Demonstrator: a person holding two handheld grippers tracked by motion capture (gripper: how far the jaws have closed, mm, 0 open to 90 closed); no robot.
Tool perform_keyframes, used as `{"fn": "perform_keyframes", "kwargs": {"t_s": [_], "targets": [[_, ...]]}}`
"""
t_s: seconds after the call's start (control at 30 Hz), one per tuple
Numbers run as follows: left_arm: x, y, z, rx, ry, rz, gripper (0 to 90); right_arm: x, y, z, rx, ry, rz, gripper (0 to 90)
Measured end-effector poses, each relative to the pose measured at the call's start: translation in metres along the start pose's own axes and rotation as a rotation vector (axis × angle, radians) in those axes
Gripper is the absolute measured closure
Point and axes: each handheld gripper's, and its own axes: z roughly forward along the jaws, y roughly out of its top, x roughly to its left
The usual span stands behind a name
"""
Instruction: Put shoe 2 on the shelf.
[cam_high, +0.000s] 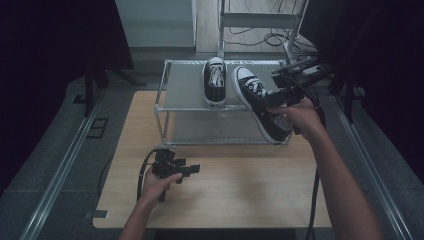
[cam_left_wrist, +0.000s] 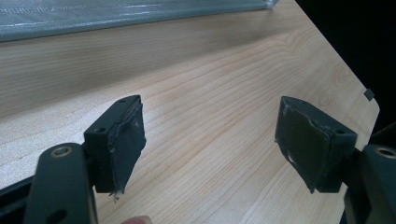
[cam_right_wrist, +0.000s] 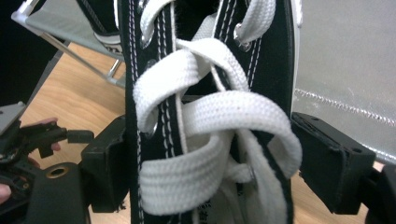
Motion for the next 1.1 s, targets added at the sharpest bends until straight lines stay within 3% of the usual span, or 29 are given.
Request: {"fn": "perform_keyframes", "kwargs": {"t_s": [0.97, 1.1], "targets": [[0.001, 0.0, -0.003, -0.008, -0.005, -0.005, 24.2, 0.01, 0.053, 0.02, -0.011, -0.08, 0.133, 19.8], [0.002, 0.001, -0.004, -0.013, -0.011, -0.012, 24.2, 0.01, 0.059, 0.024, -0.017, -0.087, 0.17, 19.7]]}}
